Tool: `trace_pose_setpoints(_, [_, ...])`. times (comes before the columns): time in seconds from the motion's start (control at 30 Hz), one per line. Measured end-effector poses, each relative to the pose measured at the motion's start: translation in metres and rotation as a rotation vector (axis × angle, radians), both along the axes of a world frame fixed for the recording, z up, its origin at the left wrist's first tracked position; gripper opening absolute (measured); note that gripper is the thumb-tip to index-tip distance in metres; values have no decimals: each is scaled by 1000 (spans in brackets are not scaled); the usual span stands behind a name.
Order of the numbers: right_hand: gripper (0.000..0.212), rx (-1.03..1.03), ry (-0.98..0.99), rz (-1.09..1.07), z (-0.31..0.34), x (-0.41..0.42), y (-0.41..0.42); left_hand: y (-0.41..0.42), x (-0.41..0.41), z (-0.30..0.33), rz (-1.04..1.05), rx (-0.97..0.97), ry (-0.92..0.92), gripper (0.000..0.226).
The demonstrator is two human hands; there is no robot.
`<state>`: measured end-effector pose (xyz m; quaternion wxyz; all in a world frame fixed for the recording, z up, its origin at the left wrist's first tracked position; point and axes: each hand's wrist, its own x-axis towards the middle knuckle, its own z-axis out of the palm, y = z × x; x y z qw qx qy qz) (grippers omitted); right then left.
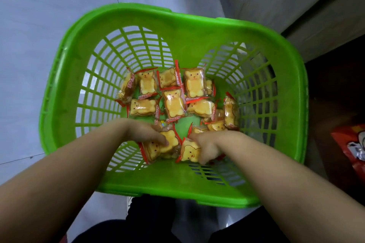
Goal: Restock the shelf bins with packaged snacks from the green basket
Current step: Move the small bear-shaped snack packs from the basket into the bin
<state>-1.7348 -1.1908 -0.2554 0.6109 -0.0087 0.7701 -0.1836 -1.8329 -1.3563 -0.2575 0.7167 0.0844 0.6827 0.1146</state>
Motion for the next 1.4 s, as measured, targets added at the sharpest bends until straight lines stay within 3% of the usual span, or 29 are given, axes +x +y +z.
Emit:
trace_pose_setpoints(0.1, [85,11,-34,-13,-4,-5,-1,-1,-3,-1,-19,21,51,57])
trace_pose_setpoints(0.27, [59,43,-61,-43,-8,-6,-2,-4,-8,-1,101,56,61,55])
trace_pose_setpoints(0.4, [80,43,-76,-75,-15,-6,-2,-6,-11,0,180,18,21,64])
trace_pose_setpoints(0.47, [90,58,-98,-103,-19,-7,-4,-7,-15,1,206,2,5,55])
trace_pose_setpoints(0.57, [81,61,-97,-112,-25,-5,-7,-7,-19,1,272,18,36,41])
trace_pose_setpoints(0.63, [74,46,-94,-141,-25,-5,-5,-8,-22,1,336,41,79,46])
trace_pose_setpoints(0.9, [103,9,-72,-164,-25,-8,5,-6,-21,2,508,101,31,56])
trace_pose_setpoints(1.03, [92,-25,-71,-212,-22,-10,8,-4,-22,2,568,172,21,38])
trace_pose_setpoints(1.17, [38,-152,107,-542,-9,-17,20,-4,-28,9,724,313,59,18])
trace_pose_setpoints(1.27, [43,-281,245,-881,20,-20,26,-1,-35,34,903,408,149,21])
trace_pose_setpoints(1.4, [22,-499,389,-1516,88,-13,16,8,-28,96,1125,551,282,13])
